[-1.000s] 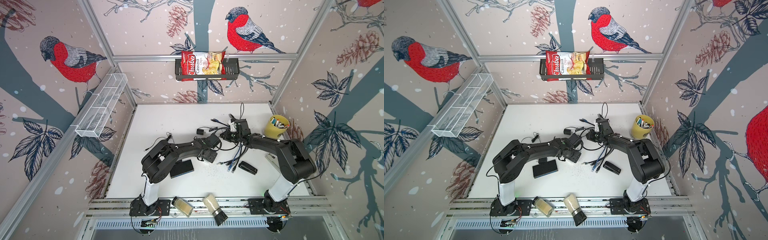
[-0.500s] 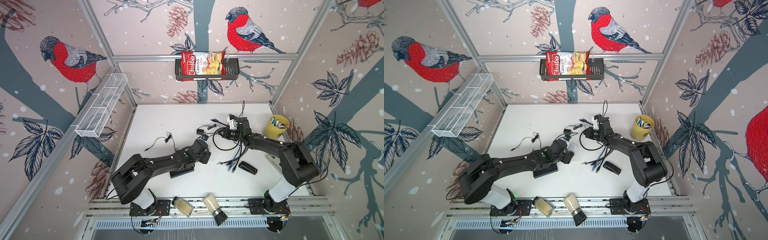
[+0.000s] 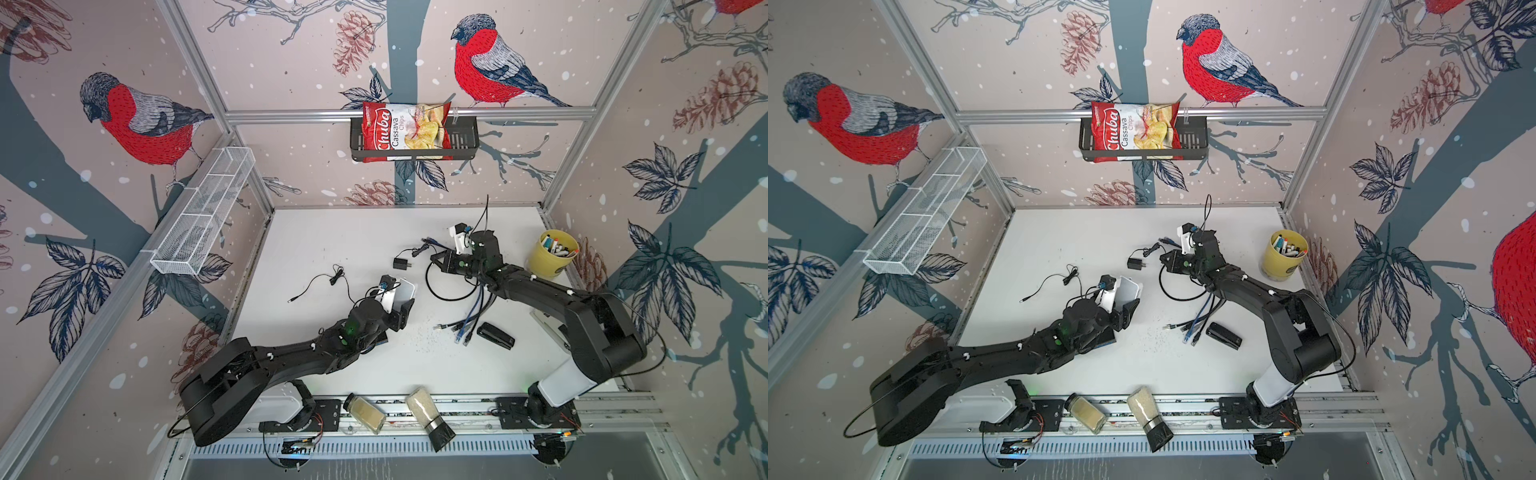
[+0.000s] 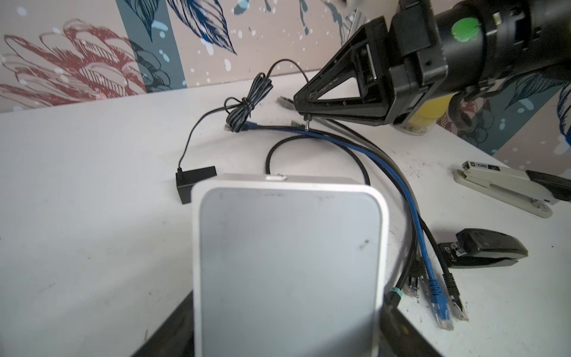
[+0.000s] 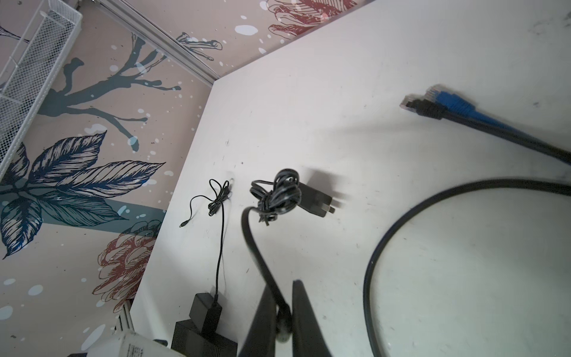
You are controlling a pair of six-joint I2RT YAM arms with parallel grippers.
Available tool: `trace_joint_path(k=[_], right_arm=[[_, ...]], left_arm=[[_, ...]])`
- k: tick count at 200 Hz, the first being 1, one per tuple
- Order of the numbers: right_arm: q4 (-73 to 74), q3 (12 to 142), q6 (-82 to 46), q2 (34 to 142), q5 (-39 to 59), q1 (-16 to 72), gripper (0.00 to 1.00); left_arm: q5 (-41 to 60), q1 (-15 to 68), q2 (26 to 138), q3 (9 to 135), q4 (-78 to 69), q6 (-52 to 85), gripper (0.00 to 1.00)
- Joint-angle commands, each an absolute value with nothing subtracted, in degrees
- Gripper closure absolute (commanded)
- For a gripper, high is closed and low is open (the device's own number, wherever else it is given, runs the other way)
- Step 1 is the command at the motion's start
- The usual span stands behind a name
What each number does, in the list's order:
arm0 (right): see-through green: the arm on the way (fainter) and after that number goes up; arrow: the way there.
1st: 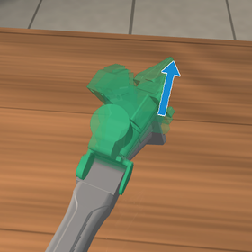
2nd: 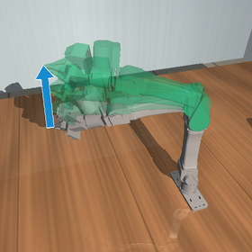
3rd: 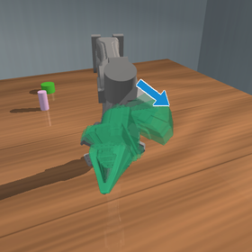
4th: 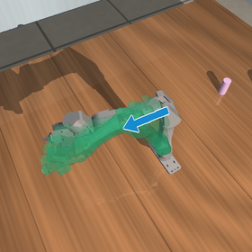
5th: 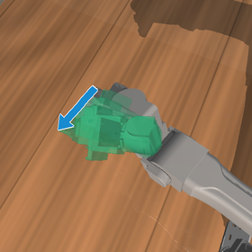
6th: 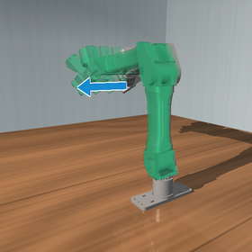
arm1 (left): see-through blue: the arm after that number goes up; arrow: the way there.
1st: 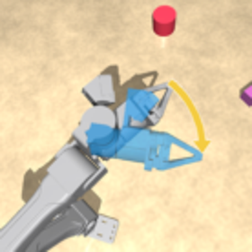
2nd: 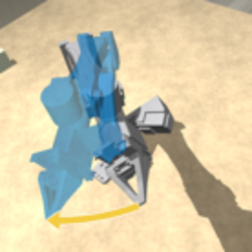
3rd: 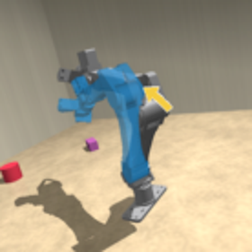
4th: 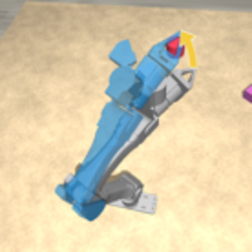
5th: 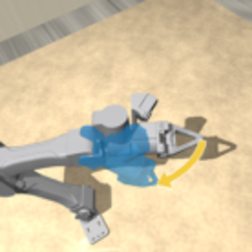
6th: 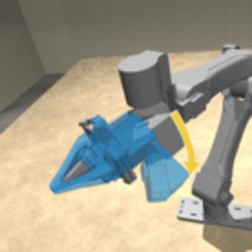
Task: Insert the plug into the switch port
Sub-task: 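Lift and tilt the white router upright with the left gripper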
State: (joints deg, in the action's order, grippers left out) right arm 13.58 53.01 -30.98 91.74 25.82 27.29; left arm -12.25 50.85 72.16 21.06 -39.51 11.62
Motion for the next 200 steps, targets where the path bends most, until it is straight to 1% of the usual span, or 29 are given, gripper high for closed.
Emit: trace_joint_path(k=[1,50,110,157,200], right_arm=[[15.4,53.5,-29.0,90.5,25.6,28.0,0.88],[18.0,52.6,-26.6,88.1,25.1,31.2,0.87],[24.0,49.9,-25.1,85.7,26.2,36.3,0.85],[26.5,47.2,-24.1,84.8,27.4,39.3,0.84],[29.7,44.9,-24.6,83.6,29.4,40.8,0.84]], left_arm=[[-13.5,50.9,71.1,16.9,-55.4,7.4,0.66],[-14.1,50.9,73.6,9.6,-69.0,0.1,0.65],[-8.6,50.9,81.8,3.8,-86.4,-5.1,0.65],[-6.9,50.9,83.8,4.5,-87.1,-5.4,0.65],[-7.5,50.9,83.8,4.8,-85.9,-5.6,0.65]])
